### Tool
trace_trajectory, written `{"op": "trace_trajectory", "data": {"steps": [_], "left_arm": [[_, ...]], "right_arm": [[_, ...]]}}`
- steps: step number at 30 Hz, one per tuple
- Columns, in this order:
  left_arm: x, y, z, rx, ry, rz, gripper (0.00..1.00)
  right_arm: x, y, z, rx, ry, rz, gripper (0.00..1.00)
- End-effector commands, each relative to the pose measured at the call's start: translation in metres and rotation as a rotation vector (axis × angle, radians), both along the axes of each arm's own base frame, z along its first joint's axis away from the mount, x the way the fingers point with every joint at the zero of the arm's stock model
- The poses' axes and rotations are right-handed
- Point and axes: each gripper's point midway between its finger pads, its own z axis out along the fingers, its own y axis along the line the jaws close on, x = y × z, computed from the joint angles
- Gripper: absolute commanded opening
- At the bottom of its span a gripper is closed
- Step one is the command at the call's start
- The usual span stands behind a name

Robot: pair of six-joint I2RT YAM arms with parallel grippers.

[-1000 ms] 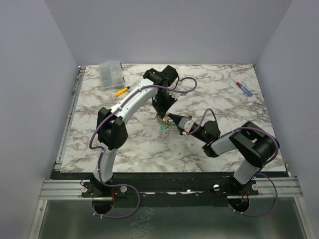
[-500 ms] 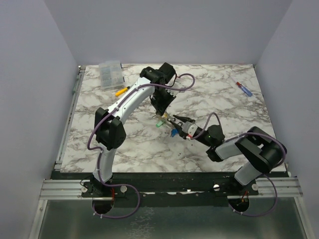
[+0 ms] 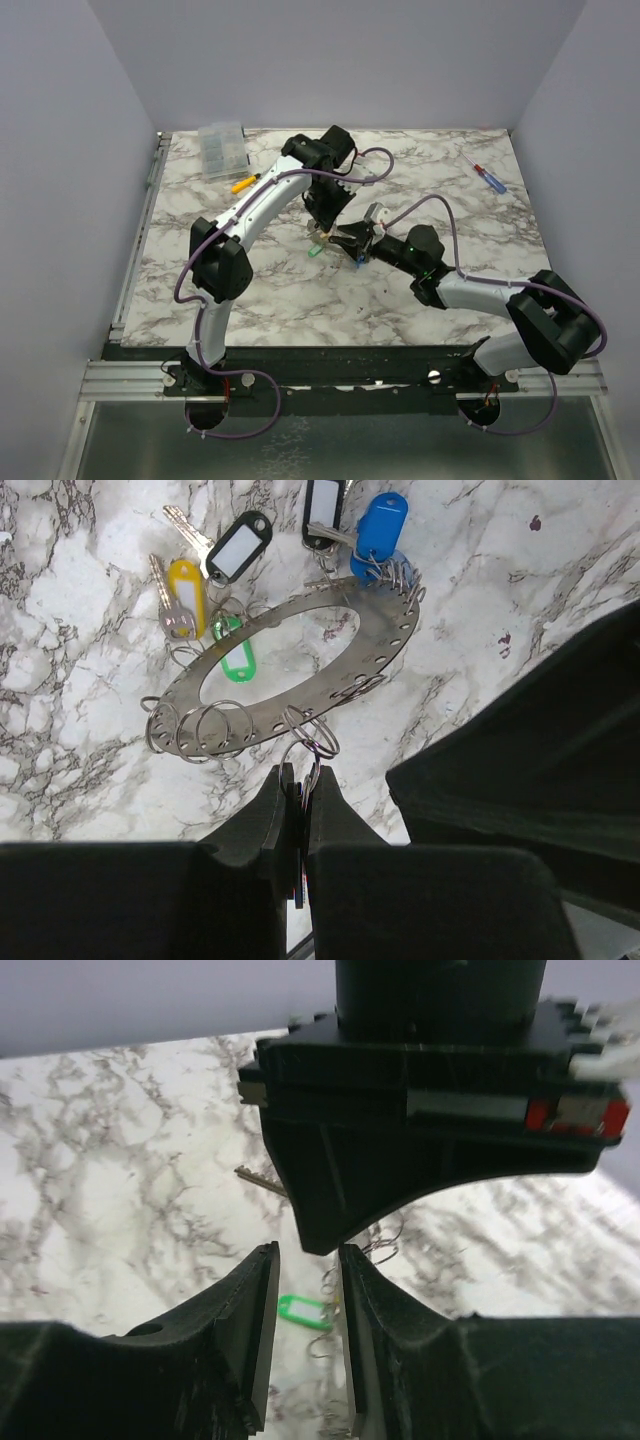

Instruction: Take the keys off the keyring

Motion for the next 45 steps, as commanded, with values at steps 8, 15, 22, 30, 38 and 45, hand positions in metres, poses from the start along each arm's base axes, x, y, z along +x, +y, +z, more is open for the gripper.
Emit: {"op": "trace_trajectory", "data": {"steps": [8, 15, 22, 30, 38, 45], "left_arm": [[0.001, -0.007, 0.035, -0.082, -0.077, 0.004, 0.00], [0.002, -0.014, 0.041, -0.118, -0.074, -0.005, 0.00], [-0.001, -0.016, 0.044, -0.132, -0.070, -0.012, 0.00], [-0.004, -0.017, 0.047, -0.146, -0.062, -0.020, 0.00], [-0.006, -0.018, 0.048, -0.155, -0.056, -0.028, 0.00], [-0.009, -0.018, 0.049, -0.164, -0.049, -0.036, 0.00]], "right_arm": [[-0.007, 0.002, 0.000, 0.248, 0.563, 0.030, 0.37], [0.014, -0.012, 0.018, 0.371, 0.599, -0.013, 0.38], [0.023, -0.018, 0.022, 0.454, 0.680, -0.006, 0.38], [0.023, -0.007, 0.020, 0.478, 0.767, 0.068, 0.38], [0.024, -0.006, 0.014, 0.494, 0.790, 0.069, 0.33], [0.024, -0.006, 0.014, 0.516, 0.814, 0.108, 0.31]]}}
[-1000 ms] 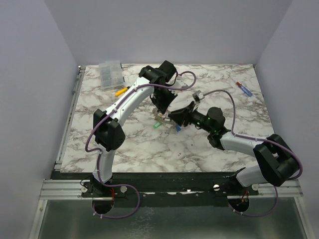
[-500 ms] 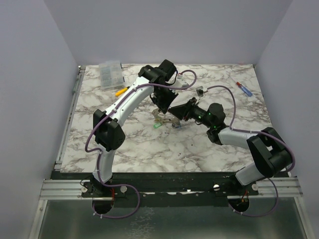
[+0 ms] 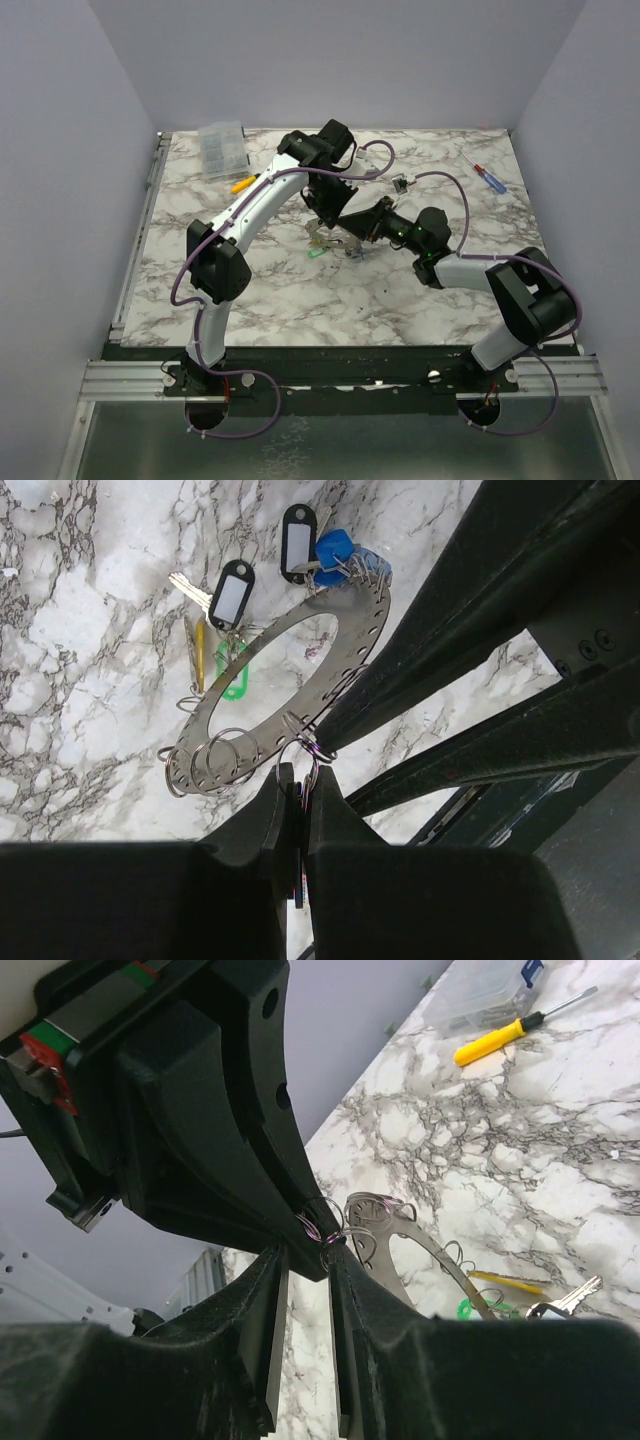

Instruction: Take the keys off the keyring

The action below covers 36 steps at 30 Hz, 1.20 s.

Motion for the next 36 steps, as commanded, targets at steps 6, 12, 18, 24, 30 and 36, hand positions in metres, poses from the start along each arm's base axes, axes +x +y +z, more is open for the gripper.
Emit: {"op": "trace_trajectory", "data": {"steps": [6, 12, 18, 24, 30, 36], "left_arm": [[-0.012, -0.008, 0.034, -0.098, -0.032, -0.036, 0.00], [-0.015, -0.009, 0.035, -0.108, -0.019, -0.046, 0.00], [-0.016, -0.007, 0.036, -0.109, -0.020, -0.049, 0.00], [-0.013, -0.001, 0.040, -0.119, -0.023, -0.036, 0.00], [-0.011, 0.002, 0.039, -0.117, -0.020, -0.028, 0.00], [-0.013, 0.000, 0.037, -0.123, -0.006, -0.031, 0.00]], "right_arm": [[0.005, -0.001, 0.001, 0.046, 0.010, 0.021, 0.37], [-0.003, 0.001, 0.008, 0.078, -0.045, 0.068, 0.21], [-0.005, -0.004, 0.010, 0.089, -0.062, 0.074, 0.13], [-0.009, -0.014, 0.005, 0.060, -0.081, 0.077, 0.01], [-0.020, -0.016, 0.012, 0.003, -0.231, 0.112, 0.01], [-0.030, -0.020, 0.018, -0.131, -0.529, 0.136, 0.01]]}}
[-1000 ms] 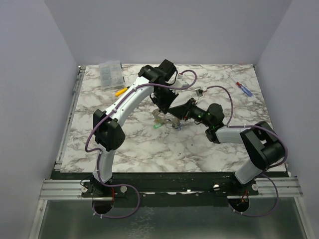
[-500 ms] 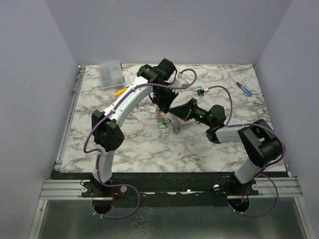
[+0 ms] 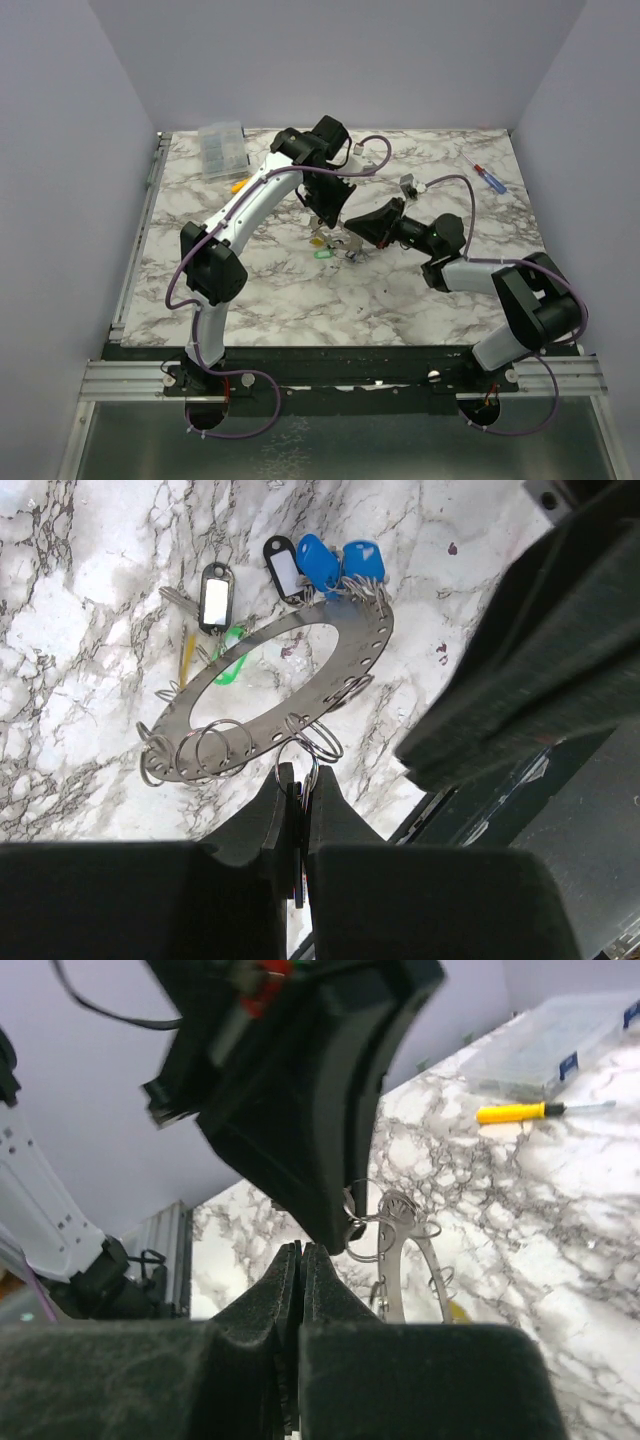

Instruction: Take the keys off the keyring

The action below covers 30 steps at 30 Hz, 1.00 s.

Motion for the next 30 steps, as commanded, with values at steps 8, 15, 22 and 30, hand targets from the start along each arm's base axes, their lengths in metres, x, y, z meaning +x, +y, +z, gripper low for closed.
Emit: {"op": "trace_trajectory", "data": {"steps": [8, 15, 22, 30], "left_arm": [[-0.005, -0.002, 0.023, -0.068, -0.020, -0.019, 0.00], [-0.006, -0.004, 0.023, -0.076, -0.015, -0.023, 0.00], [-0.009, -0.004, 0.026, -0.086, -0.013, -0.031, 0.00], [-0.012, -0.003, 0.029, -0.094, -0.010, -0.035, 0.00]], "right_arm": [[-0.005, -0.006, -0.002, -0.192, -0.339, 0.005, 0.02], [-0.005, 0.001, 0.003, -0.133, -0.144, 0.052, 0.36], [-0.003, 0.011, 0.005, -0.075, -0.029, 0.119, 0.44], [-0.005, 0.018, 0.010, 0.024, 0.088, 0.195, 0.44]]}}
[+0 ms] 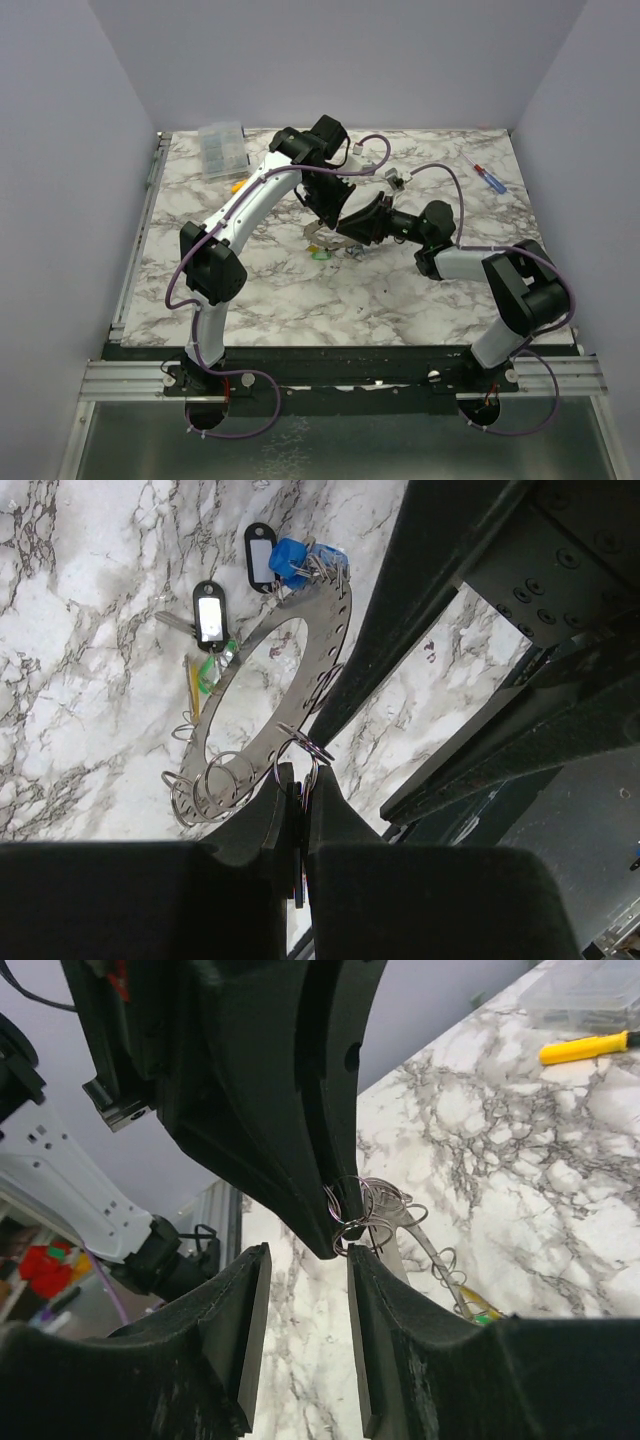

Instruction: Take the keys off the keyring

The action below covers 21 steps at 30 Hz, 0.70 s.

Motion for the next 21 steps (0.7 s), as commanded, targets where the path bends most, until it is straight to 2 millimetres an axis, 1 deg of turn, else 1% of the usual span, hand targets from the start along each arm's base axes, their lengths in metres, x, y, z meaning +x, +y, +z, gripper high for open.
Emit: {"op": "trace_trajectory", "data": {"steps": [1, 10, 14, 16, 18, 21], "left_arm": [[-0.009, -0.002, 0.028, -0.073, -0.031, -0.027, 0.00], [-0.012, -0.003, 0.029, -0.084, -0.023, -0.036, 0.00], [-0.013, -0.004, 0.029, -0.088, -0.019, -0.040, 0.00], [-0.013, -0.004, 0.028, -0.087, -0.016, -0.040, 0.00], [-0.013, -0.004, 0.028, -0.088, -0.015, -0.041, 0.00], [-0.013, -0.005, 0.029, -0.090, -0.016, -0.040, 0.00]], "right_arm": [[-0.004, 0.001, 0.017, 0.076, 0.030, 0.056, 0.44], [0.007, 0.000, 0.016, 0.108, 0.091, 0.040, 0.45], [0.013, -0.001, 0.015, 0.112, 0.098, 0.007, 0.51], [0.015, -0.001, 0.016, 0.113, 0.096, -0.001, 0.51], [0.015, 0.001, 0.018, 0.117, 0.094, 0.010, 0.49], [0.012, 0.001, 0.020, 0.131, 0.089, 0.033, 0.43]]}}
